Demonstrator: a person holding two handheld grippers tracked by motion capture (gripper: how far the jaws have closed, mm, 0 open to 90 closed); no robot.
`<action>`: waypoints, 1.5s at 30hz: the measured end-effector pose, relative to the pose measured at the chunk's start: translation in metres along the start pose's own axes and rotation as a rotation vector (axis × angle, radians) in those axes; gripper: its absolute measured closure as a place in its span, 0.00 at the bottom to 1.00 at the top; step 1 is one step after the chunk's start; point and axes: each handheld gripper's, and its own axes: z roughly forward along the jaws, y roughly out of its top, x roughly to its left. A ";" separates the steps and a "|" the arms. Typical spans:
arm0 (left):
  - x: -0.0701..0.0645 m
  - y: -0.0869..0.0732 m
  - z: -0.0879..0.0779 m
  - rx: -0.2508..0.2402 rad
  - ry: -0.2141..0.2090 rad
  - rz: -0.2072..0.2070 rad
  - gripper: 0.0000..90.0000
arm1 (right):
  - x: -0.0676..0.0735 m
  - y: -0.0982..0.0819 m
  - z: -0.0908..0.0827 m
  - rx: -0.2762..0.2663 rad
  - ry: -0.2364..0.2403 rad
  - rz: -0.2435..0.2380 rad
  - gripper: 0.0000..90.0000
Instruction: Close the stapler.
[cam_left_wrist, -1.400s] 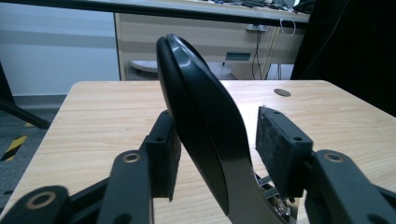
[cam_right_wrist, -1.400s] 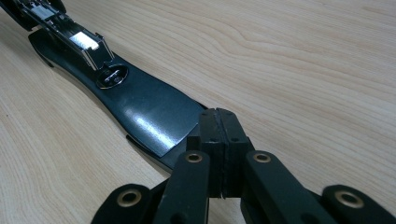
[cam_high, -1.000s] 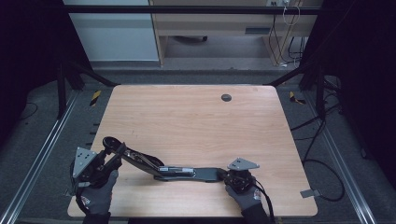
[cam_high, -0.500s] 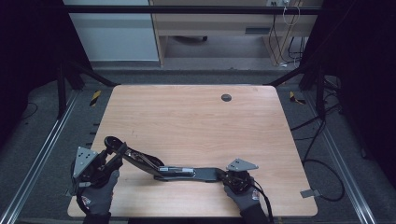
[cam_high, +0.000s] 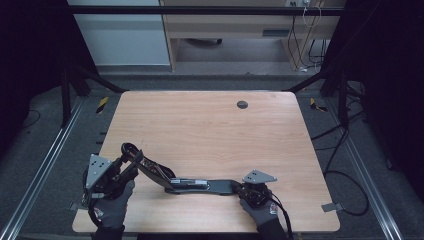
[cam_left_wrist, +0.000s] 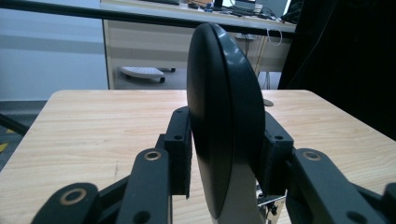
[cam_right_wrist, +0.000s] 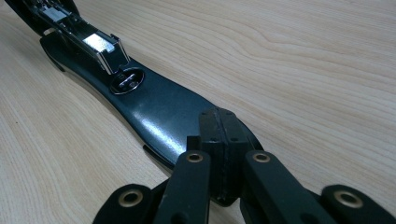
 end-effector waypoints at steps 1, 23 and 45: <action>-0.002 0.001 0.001 0.001 -0.002 0.002 0.70 | 0.000 0.000 0.000 0.000 0.001 0.001 1.00; -0.026 0.007 0.007 -0.008 0.011 0.080 0.70 | 0.000 0.000 0.000 0.000 0.004 0.002 1.00; -0.059 0.009 0.017 -0.010 0.030 0.196 0.70 | 0.000 0.000 0.001 0.001 0.011 0.003 1.00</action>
